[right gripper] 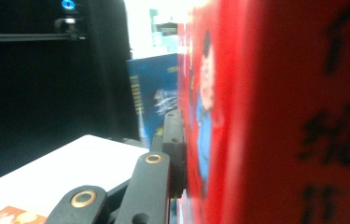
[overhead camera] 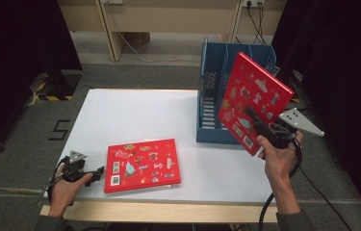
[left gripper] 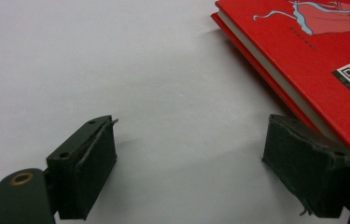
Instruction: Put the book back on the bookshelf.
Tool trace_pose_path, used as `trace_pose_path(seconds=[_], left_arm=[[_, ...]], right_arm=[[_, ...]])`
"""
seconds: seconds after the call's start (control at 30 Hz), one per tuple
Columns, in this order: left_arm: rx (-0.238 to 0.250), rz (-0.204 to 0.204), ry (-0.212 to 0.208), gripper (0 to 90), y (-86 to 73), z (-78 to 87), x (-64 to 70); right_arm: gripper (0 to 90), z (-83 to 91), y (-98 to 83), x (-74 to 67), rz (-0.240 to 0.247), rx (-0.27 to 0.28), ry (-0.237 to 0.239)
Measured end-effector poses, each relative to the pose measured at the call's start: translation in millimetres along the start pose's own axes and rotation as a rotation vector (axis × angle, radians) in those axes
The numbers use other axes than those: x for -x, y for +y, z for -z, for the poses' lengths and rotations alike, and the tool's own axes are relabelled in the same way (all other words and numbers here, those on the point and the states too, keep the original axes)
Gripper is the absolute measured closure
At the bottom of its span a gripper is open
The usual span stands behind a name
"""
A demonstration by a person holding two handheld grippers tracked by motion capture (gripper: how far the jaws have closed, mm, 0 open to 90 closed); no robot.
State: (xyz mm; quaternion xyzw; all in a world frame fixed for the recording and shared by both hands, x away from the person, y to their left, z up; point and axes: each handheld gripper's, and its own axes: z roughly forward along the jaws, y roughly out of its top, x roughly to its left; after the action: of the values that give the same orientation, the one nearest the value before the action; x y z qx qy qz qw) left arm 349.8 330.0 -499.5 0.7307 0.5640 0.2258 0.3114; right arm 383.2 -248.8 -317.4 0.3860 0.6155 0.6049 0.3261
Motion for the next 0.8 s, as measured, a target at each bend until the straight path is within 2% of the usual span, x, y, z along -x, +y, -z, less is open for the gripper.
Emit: trace_pose_path(seconds=[0.13, 0.27, 0.5, 0.73, 0.8], left_arm=[[0.001, 0.001, 0.0, 15.1, 0.2, -0.5, -0.1], [0.0, 0.0, -0.001, 15.0, 0.4, -0.6, -0.1], [0.0, 0.0, -0.001, 15.0, 0.5, -0.7, -0.1], [0.002, -0.002, -0.001, 14.8, 0.1, -0.7, 0.0], [0.004, -0.002, -0.001, 14.8, 0.0, -0.7, 0.0]], right_arm=[[79.4, -14.9, 5.1, 12.7, -0.013, 0.003, -0.064], [79.4, -33.4, 7.8, 20.0, -0.005, -0.002, -0.121], [79.4, -64.2, 12.4, 27.3, -0.024, -0.002, -0.183], [79.4, -100.0, 4.2, 37.3, -0.054, -0.025, -0.248], [79.4, -110.1, 0.7, 40.4, -0.045, -0.034, -0.271]])
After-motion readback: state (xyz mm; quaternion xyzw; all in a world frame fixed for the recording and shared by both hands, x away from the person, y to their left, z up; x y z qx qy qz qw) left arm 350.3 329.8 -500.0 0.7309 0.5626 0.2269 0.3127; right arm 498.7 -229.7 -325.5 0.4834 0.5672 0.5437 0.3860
